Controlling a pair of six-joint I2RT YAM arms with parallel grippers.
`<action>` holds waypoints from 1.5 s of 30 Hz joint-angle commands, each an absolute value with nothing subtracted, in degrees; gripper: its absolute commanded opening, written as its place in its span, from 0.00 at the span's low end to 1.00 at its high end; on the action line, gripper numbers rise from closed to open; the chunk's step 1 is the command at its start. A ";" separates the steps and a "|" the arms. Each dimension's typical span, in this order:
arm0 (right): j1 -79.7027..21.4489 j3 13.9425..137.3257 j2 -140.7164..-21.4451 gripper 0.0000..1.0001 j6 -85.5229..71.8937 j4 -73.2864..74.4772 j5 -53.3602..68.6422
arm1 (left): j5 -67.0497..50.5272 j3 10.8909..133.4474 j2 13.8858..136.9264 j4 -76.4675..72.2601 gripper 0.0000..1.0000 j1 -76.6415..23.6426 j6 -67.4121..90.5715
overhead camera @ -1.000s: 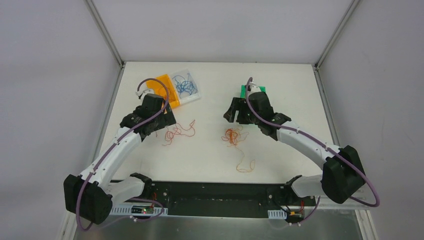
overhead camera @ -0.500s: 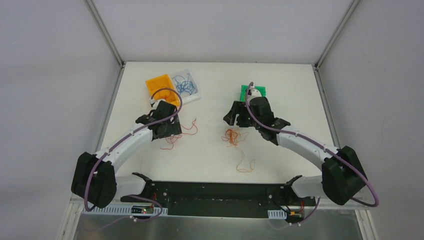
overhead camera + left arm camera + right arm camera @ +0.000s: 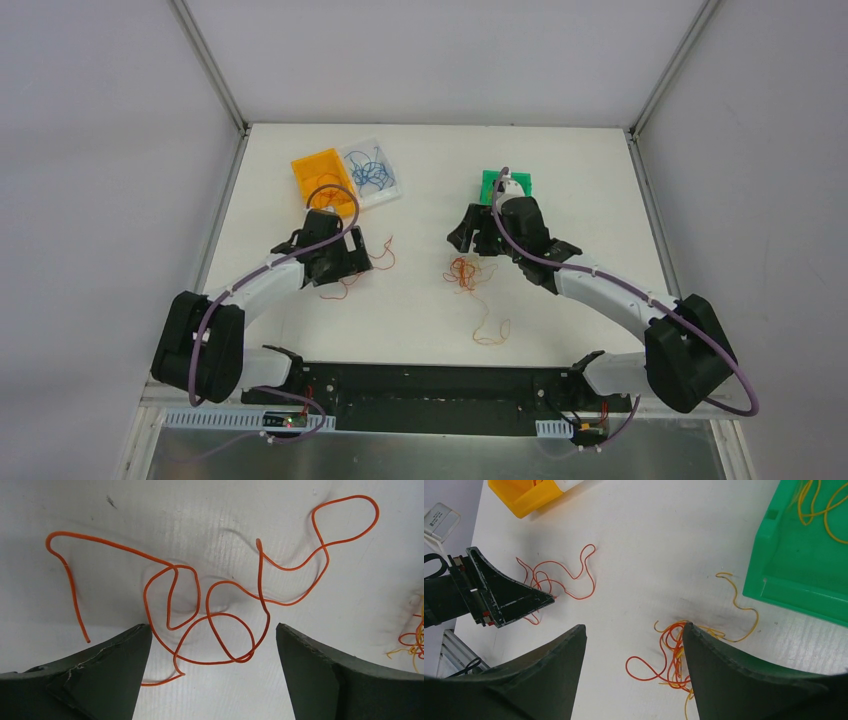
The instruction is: Untangle the cables
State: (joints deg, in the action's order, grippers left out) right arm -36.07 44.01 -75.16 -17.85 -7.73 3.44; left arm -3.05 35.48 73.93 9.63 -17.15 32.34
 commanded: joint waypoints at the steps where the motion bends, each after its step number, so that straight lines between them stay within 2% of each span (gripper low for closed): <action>1: -35.92 43.87 -73.45 0.74 -17.85 -10.85 3.60 | -5.47 38.26 76.54 8.02 0.99 -16.88 31.44; 3: -35.90 43.95 -73.56 0.74 -17.92 -10.81 3.68 | -4.02 40.29 78.46 10.89 0.97 -16.96 30.64; 5: -35.86 43.96 -73.73 0.74 -17.96 -10.89 3.65 | -1.18 42.25 80.50 13.57 0.90 -17.40 29.71; 7: -35.86 44.06 -73.89 0.74 -18.14 -10.91 3.53 | 2.06 44.14 82.46 16.16 0.81 -18.46 28.70; 11: -35.88 44.03 -74.01 0.73 -18.18 -10.90 3.12 | 8.03 47.23 86.41 19.29 0.58 -22.27 27.19; 13: -35.79 44.00 -74.09 0.73 -18.24 -10.88 3.00 | 11.62 48.14 87.58 20.64 0.43 -24.12 26.95; 17: -35.69 43.86 -74.22 0.73 -18.28 -10.90 2.84 | 15.70 49.56 87.58 22.95 0.00 -25.49 27.09; 26: -35.51 43.82 -74.71 0.74 -18.79 -11.39 3.25 | 21.11 61.57 81.14 35.69 0.00 -23.64 23.79; 31: -35.51 43.86 -74.88 0.74 -19.29 -11.66 4.15 | 34.84 71.06 78.24 41.53 0.00 -21.56 23.90; 40: -35.53 43.81 -74.78 0.73 -19.47 -11.66 4.44 | 40.85 87.58 87.29 43.13 0.00 -16.93 20.95; 42: -35.52 43.69 -74.56 0.73 -19.29 -11.60 4.17 | 40.17 90.65 90.15 42.83 0.00 -15.52 22.16; 45: -35.54 43.53 -74.29 0.73 -19.08 -11.62 3.86 | 32.05 93.31 93.00 39.21 0.00 -13.47 24.25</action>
State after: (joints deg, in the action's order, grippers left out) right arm -35.79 44.01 -75.18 -19.03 -8.80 3.88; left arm 37.01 89.67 89.78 40.86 -15.77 23.09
